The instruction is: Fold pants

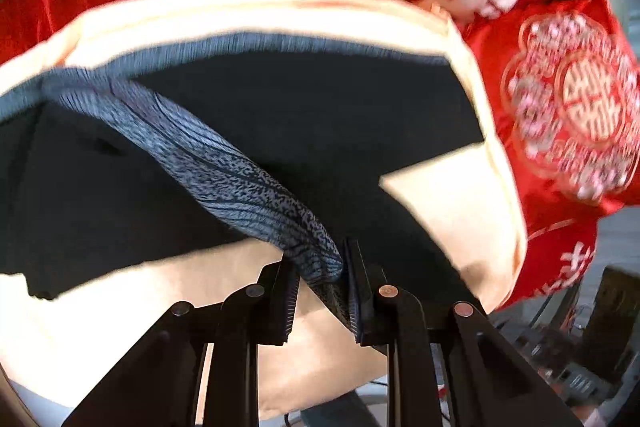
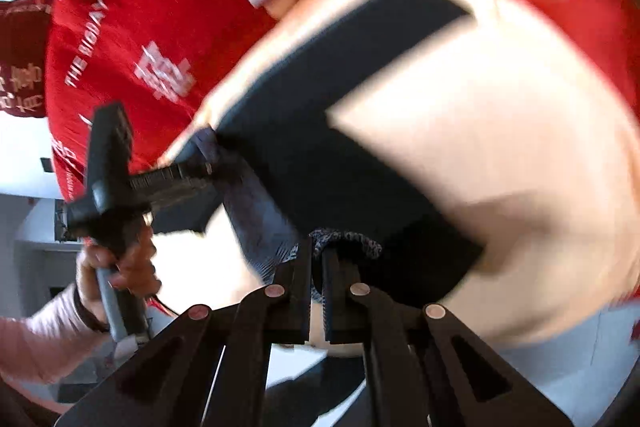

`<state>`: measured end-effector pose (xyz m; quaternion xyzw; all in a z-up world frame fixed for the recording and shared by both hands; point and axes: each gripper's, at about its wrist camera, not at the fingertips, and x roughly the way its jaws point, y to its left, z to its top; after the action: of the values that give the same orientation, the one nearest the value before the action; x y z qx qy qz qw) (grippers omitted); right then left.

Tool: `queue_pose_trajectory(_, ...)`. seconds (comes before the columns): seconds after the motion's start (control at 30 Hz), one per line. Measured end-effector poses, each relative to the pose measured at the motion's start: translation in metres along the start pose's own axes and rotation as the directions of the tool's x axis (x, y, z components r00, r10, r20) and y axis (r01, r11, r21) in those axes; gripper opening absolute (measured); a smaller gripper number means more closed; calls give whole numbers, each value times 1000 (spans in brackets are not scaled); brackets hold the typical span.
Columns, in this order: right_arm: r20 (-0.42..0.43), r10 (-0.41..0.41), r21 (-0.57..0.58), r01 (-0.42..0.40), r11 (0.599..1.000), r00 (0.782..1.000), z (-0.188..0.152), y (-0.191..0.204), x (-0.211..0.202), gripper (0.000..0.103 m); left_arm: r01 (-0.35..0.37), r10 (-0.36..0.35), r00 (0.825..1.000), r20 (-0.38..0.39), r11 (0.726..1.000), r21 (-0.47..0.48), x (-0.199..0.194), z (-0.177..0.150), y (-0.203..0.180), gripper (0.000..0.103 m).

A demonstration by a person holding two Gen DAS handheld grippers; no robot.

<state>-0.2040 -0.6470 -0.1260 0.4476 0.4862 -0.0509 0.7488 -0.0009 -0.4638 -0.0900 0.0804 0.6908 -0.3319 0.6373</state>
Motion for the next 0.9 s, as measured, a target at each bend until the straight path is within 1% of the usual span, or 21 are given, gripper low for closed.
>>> queue_pose_trajectory(0.03, 11, 2, -16, -1, 1000, 1000, 17, 1, -3, 4, 8, -8, 1000, 11, 1000, -8, -3, 10, -1, 23)
queue_pose_trajectory(0.07, 23, -8, -46, 9, 999, 1000, 43, 3, -6, 4, 11, -11, 1000, 25, 1000, -14, -6, 20, -2, 23)
queue_pose_trajectory(0.13, 35, -31, -92, 34, 995, 999, 79, 4, -6, 4, -4, 4, 998, 66, 1000, -12, -10, 43, -7, 23)
queue_pose_trajectory(0.17, 47, -48, -115, 53, 992, 998, 108, 2, -4, 4, -11, 12, 996, 85, 1000, -10, -11, 55, -9, 23)
queue_pose_trajectory(0.23, 54, -73, -107, 79, 991, 996, 142, -3, 6, 4, -31, 31, 992, 121, 1000, -7, -9, 82, -12, 23)
queue_pose_trajectory(0.27, 55, -93, -87, 98, 991, 994, 167, -12, 15, 4, -51, 53, 989, 141, 999, -12, -7, 97, -12, 23)
queue_pose_trajectory(0.33, 49, -132, -57, 135, 989, 990, 197, -21, 30, 4, -73, 75, 985, 153, 997, -22, 2, 116, -18, 23)
queue_pose_trajectory(0.37, 43, -170, -52, 173, 984, 984, 214, -28, 43, 4, -88, 90, 984, 155, 996, -18, 5, 122, -19, 23)
queue_pose_trajectory(0.47, 19, -245, -83, 246, 966, 969, 234, -37, 69, 4, -196, 190, 969, 156, 980, 23, 15, 125, -19, 23)
queue_pose_trajectory(0.5, 5, -265, -96, 264, 960, 964, 239, -40, 80, 4, -208, 201, 968, 150, 978, 31, 15, 122, -15, 24)
queue_pose_trajectory(0.53, -7, -271, -103, 269, 958, 963, 241, -43, 88, 5, -224, 216, 966, 143, 974, 40, 17, 117, -13, 39)
queue_pose_trajectory(0.57, -10, -271, -107, 268, 957, 963, 241, -43, 91, 6, -256, 247, 958, 148, 966, 42, 18, 111, -10, 71)
queue_pose_trajectory(0.6, -10, -268, -107, 266, 958, 963, 243, -44, 96, 7, -284, 274, 948, 164, 958, 39, 18, 106, -7, 83)
queue_pose_trajectory(0.63, -6, -267, -102, 265, 959, 964, 244, -45, 97, 7, -312, 300, 936, 184, 949, 41, 19, 97, -5, 86)
queue_pose_trajectory(0.7, 3, -273, -82, 272, 959, 962, 250, -46, 98, 15, -362, 346, 924, 161, 929, 81, 32, 90, -3, 86)
queue_pose_trajectory(0.73, 10, -276, -76, 276, 958, 961, 251, -45, 96, 31, -389, 375, 915, 150, 918, 81, 39, 88, -1, 86)
queue_pose_trajectory(0.77, 32, -295, -74, 297, 952, 955, 251, -43, 90, 58, -408, 396, 908, 140, 910, 69, 47, 85, 4, 86)
queue_pose_trajectory(0.8, 81, -326, -80, 332, 940, 942, 248, -38, 81, 70, -413, 404, 906, 126, 909, 59, 54, 84, 7, 86)
queue_pose_trajectory(0.83, 114, -334, -91, 345, 934, 936, 244, -35, 74, 76, -425, 418, 902, 109, 904, 48, 61, 83, 11, 86)
queue_pose_trajectory(0.87, 128, -345, -106, 359, 927, 930, 239, -31, 67, 76, -438, 432, 896, 99, 898, 38, 68, 82, 12, 86)
queue_pose_trajectory(0.9, 118, -361, -117, 374, 920, 925, 232, -29, 64, 73, -446, 442, 892, 91, 895, 27, 74, 80, 15, 86)
